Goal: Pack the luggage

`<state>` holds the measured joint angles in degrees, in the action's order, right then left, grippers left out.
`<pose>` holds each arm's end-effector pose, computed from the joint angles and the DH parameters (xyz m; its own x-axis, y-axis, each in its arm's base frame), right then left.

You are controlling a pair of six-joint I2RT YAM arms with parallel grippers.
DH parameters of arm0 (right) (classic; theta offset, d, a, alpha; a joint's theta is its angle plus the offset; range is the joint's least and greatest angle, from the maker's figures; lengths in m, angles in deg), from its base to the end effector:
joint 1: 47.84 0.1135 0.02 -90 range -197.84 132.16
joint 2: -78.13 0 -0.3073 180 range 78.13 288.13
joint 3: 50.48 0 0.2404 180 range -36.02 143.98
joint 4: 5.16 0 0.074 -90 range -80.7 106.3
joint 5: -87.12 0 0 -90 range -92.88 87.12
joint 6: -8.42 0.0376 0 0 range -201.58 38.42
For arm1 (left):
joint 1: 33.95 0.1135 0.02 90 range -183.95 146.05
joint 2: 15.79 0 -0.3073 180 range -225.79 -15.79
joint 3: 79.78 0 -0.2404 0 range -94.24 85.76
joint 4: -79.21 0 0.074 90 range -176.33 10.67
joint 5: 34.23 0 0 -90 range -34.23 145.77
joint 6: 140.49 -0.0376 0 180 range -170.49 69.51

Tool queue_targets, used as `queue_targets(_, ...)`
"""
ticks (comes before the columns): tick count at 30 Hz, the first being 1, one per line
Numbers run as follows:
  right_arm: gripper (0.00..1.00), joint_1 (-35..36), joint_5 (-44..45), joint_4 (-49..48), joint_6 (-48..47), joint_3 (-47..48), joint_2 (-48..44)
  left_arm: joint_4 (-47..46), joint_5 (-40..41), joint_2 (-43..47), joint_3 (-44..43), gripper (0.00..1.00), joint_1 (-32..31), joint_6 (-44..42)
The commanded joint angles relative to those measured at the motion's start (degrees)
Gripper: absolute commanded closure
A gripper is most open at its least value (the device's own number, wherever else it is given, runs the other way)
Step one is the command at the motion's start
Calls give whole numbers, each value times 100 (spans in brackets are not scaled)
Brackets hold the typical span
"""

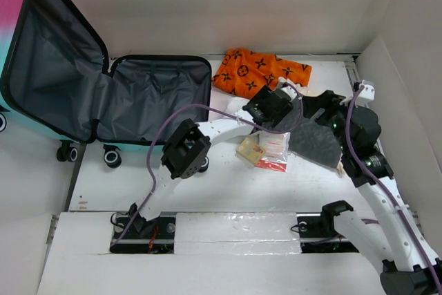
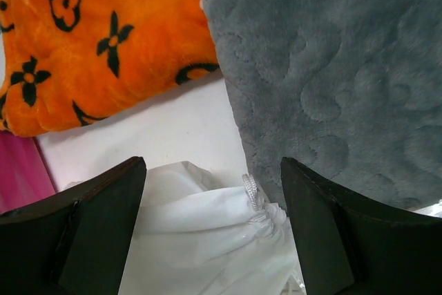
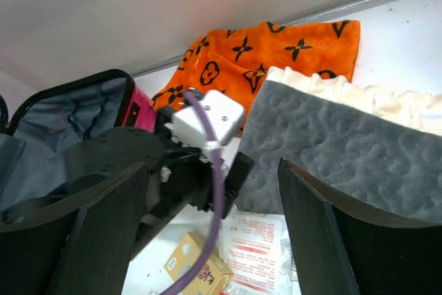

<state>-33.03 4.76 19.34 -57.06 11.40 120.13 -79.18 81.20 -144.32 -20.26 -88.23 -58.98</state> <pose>0.1256 0.0280 0.3919 -0.1228 0.3930 -0.9113 -0.0816 0.9111 0.4039 0.3303 -0.4316 0.2668 -0.2097 0.5199 -0.8281 0.5524 0.7618 0.3385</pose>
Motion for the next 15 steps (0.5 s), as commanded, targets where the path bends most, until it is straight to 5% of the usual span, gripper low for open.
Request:
queue_targets(1,18,-39,-323,-134,71,22,-25,435,41,-83,-463,25,-12,-336)
queue_targets(6,18,-39,-509,-205,124,-31,177,875,418,-419,-850,28,-12,-460)
queue_targets(9,20,-39,-562,-257,124,-31,125,638,533,-366,-622,50,-12,-513)
queue_targets(11,21,-39,-562,-336,124,-83,124,638,647,-305,-561,76,-12,-513)
queue_targets(14,23,-39,-562,-336,71,-31,186,506,734,-94,-368,100,49,-382)
queue_targets(15,23,-39,-562,-336,71,-31,186,506,796,28,-367,100,49,-381)
